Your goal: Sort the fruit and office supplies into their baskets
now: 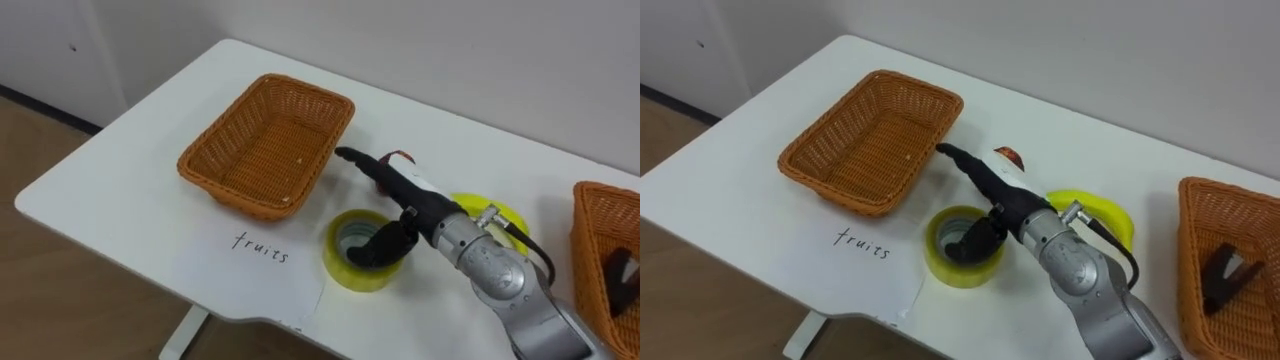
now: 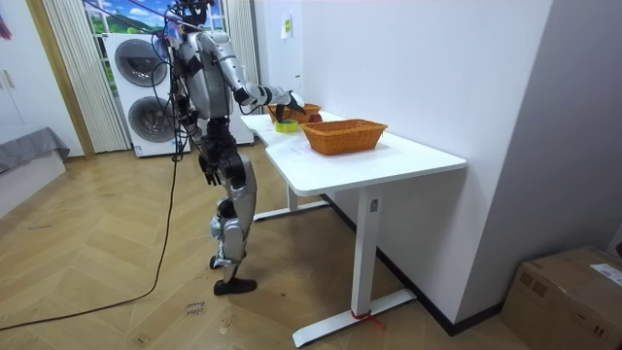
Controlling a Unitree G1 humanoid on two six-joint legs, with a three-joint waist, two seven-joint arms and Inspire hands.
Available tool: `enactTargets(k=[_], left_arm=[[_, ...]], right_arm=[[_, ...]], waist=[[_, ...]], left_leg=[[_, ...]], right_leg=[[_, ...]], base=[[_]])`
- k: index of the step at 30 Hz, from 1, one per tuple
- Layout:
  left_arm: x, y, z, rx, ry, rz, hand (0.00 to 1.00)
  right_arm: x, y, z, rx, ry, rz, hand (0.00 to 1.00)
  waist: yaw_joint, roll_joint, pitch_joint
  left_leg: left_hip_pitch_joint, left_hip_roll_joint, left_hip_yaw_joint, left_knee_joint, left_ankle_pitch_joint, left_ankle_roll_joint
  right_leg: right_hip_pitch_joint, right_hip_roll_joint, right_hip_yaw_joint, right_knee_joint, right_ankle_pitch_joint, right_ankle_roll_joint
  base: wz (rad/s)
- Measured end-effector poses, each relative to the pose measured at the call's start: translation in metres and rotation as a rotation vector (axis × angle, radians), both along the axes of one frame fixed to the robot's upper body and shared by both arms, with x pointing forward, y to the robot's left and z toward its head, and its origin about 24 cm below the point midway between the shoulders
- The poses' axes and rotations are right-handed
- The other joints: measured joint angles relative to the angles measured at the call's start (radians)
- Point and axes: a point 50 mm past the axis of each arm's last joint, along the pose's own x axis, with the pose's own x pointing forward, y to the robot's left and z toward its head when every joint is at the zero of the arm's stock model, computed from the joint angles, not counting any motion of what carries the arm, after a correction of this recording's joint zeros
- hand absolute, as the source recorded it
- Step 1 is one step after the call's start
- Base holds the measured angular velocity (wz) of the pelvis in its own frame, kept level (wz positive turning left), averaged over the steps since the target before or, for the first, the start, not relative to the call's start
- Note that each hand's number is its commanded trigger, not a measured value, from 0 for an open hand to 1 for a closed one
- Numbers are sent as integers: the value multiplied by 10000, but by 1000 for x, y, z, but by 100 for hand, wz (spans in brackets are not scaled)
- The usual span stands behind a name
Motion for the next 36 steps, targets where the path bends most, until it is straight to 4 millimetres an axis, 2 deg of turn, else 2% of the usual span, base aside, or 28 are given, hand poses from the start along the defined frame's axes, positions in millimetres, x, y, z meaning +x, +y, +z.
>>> enactTargets(k=[7,15,23,36], left_arm=[[2,0,0,-120,17,-38,0],[5,1,1,-61,68,-59,0],[13,0,4,-47,-98,-250,0],[9,3,4,55,244,-114,0]], right_arm=[[0,0,-1,-168,135,45,0],[0,-4,-5,-595,547,-148,0],[0,-6,-7,-867,807,-144,0],[1,-13,-9,-1104,1986,366,0]], waist=[[-30,-4,4],[-41,-69,51],[-53,-75,48],[-36,-172,35]], left_leg=[[16,-2,-26,-21,1,0],[-29,-13,-21,-25,-2,3],[-41,-15,-19,-29,-2,4],[-28,-52,-103,20,2,11]], right_leg=[[16,-2,-19,-2,0,1],[-22,-18,-41,-1,-2,3],[-42,-19,-28,-1,-4,6],[9,-40,-100,-5,-6,10]], base=[[0],[0],[0],[1]])
